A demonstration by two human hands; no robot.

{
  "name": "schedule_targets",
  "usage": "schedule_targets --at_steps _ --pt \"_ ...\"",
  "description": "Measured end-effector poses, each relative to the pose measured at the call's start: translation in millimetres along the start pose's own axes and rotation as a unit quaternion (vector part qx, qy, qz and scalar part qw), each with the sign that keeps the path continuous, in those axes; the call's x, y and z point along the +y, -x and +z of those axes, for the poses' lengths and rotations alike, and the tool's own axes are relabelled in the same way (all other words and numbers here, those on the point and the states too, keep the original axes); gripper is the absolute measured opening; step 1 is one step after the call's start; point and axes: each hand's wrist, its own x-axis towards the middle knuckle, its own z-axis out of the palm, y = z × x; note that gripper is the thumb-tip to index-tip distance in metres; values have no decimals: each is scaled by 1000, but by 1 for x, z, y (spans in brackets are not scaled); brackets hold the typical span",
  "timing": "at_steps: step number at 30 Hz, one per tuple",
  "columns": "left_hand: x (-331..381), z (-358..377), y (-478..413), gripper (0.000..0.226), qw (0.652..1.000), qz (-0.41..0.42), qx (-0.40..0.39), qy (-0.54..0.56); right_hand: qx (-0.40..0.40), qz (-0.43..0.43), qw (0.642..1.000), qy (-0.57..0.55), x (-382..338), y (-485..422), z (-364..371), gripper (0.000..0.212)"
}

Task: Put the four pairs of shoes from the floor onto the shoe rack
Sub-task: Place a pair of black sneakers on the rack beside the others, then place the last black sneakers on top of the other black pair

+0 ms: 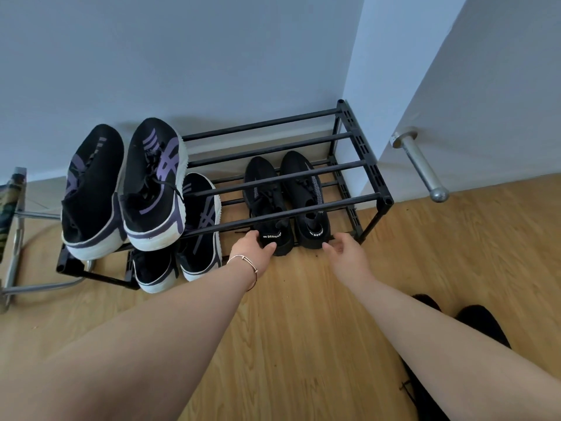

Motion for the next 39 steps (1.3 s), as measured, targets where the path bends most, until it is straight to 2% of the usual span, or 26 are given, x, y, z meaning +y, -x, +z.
schedule_targets --at_steps 3,6,11,14,18,24,31,39 --pt "3 1 10 76 993 30 -41 -111 11 -86 986 140 0 17 0 51" --pt "0 3 24 75 975 62 -52 -207 35 -152 948 278 1 34 -7 52" --pt "0 9 56 70 917 167 -18 -361 56 -166 903 393 3 71 -22 55" --pt "7 19 79 70 895 223 27 -386 71 -155 882 439 12 97 -36 57" --pt "19 41 111 68 868 287 55 -402 111 -129 871 461 33 135 -61 54" --pt "38 66 152 67 828 349 47 -436 151 -77 864 474 58 192 -87 58" --pt "51 90 180 67 829 361 23 -425 182 11 878 443 90 231 -113 65" --pt "63 120 190 66 838 364 -7 -407 164 92 895 405 127 235 -147 64"
